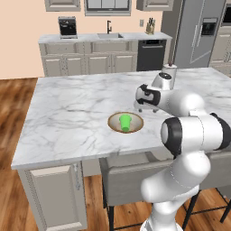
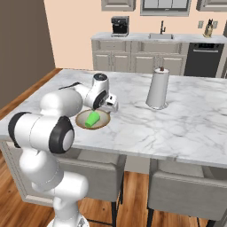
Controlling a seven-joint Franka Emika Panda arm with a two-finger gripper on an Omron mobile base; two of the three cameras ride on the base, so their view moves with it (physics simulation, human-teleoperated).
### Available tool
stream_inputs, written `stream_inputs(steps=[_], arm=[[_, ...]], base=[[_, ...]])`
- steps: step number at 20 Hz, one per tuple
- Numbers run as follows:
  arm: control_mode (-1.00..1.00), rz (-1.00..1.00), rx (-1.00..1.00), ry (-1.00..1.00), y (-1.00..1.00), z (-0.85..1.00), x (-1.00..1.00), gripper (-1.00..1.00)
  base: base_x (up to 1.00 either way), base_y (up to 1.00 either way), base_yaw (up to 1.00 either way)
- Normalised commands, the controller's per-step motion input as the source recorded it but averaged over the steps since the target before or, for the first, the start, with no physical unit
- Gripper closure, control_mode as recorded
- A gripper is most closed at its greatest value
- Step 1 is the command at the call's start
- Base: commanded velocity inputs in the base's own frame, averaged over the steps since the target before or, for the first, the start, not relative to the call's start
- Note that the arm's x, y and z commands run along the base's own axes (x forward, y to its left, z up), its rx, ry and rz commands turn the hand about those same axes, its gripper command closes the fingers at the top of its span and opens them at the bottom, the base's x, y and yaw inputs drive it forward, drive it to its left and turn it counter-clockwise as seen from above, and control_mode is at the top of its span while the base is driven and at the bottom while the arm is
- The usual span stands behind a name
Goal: Place the cup inside the bowl on the dining table and move the bowl to any counter.
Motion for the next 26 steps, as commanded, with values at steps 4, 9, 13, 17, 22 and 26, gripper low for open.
stream_inputs(steps=[4, 9, 13, 17, 22, 26], arm=[[-1.00, 0.00, 0.03, 0.00, -0.11, -0.16, 0.07, -1.00], [-1.00, 0.00, 0.07, 0.00, -0.08, -0.01, 0.00, -1.00], [-1.00, 0.00, 0.09, 0.00, -0.01, -0.01, 0.00, -1.00], [-1.00, 0.00, 0.09, 0.00, 0.00, -0.07, 0.00, -1.00], [-1.00, 0.00, 0.07, 0.00, 0.00, -0.12, 0.00, -1.00], [-1.00, 0.00, 0.07, 0.00, 0.00, -0.16, 0.00, -1.00]], base=[[0.00, 0.00, 0.00], [0.00, 0.00, 0.00], [0.00, 0.00, 0.00], [0.00, 0.00, 0.00], [0.00, 0.00, 0.00], [0.00, 0.00, 0.00]])
